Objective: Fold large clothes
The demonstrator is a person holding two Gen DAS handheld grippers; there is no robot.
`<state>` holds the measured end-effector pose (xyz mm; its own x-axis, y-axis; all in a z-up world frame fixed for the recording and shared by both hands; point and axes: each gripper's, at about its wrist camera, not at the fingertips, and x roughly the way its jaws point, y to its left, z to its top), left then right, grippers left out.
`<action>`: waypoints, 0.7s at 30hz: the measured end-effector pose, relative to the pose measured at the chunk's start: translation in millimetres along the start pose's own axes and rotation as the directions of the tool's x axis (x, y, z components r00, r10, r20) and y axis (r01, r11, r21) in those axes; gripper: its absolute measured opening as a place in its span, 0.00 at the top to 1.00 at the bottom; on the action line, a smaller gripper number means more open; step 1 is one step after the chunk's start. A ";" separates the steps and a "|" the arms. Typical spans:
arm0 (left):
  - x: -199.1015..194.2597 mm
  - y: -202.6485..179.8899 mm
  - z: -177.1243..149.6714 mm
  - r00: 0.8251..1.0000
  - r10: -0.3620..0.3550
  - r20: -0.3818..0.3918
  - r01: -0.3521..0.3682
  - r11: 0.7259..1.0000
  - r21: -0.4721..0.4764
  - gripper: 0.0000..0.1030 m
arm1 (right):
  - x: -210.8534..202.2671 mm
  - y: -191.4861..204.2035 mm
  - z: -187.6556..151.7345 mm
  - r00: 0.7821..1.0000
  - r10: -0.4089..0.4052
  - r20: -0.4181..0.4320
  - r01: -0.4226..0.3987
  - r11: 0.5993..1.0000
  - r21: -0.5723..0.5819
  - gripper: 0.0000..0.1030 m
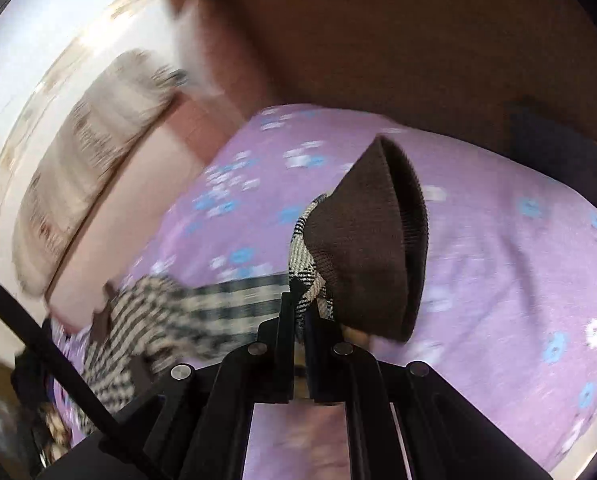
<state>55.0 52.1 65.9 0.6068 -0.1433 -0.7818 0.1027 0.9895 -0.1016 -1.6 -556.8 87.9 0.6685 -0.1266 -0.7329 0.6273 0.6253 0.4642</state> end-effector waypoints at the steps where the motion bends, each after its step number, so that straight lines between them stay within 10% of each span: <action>1: 4.3 0.7 1.6 1.000 -0.008 0.002 0.008 1.000 -0.003 0.36 | 1.5 20.8 -3.6 1.000 0.016 -0.002 -0.016 0.999 -0.038 0.95; 12: 30.5 21.4 -0.4 0.999 -0.045 0.022 0.045 0.999 -0.015 0.36 | 58.1 269.2 -106.8 0.984 0.127 -0.122 -0.173 0.836 -0.520 0.95; 21: 33.9 58.9 8.5 0.997 -0.065 0.029 0.069 0.987 -0.145 0.36 | 134.2 362.9 -227.3 0.929 0.092 -0.358 -0.323 0.672 -0.666 0.95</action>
<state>88.4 105.3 38.7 0.6217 -0.2079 -0.7551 0.0285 0.9695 -0.2434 224.9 -171.8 45.0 0.5356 0.2158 -0.8164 -0.0604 0.9741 0.2179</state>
